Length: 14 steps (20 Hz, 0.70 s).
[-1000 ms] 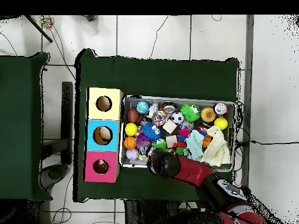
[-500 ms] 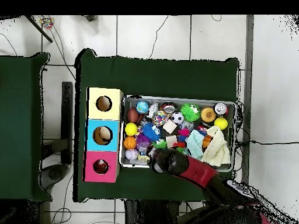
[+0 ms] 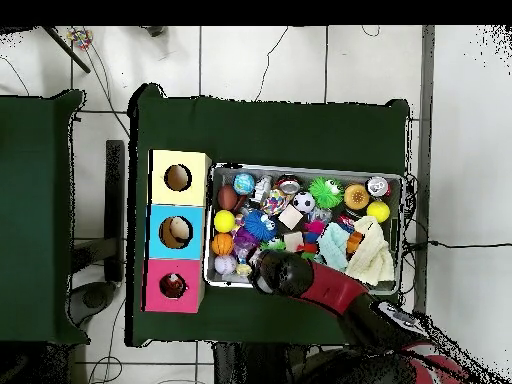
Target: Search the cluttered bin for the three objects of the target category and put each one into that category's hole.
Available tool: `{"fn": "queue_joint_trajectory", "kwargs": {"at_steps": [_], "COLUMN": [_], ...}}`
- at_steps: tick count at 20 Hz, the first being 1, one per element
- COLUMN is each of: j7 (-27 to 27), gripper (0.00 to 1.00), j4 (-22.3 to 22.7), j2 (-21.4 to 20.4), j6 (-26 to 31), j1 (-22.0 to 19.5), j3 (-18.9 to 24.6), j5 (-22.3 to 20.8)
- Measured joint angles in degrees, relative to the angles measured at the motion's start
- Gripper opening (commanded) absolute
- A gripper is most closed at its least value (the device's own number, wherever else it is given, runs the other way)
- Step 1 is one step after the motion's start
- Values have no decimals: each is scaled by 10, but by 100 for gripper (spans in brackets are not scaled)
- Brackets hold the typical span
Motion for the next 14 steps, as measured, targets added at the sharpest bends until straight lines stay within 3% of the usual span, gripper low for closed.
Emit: {"fn": "queue_joint_trajectory", "kwargs": {"at_steps": [8,14], "j7": [0,0], "gripper": [0,0], "j4": [-9,-38], "j2": [-11,-42], "j6": [19,55], "j1": [26,98], "j3": [-21,-75], "j5": [-2,-37]}}
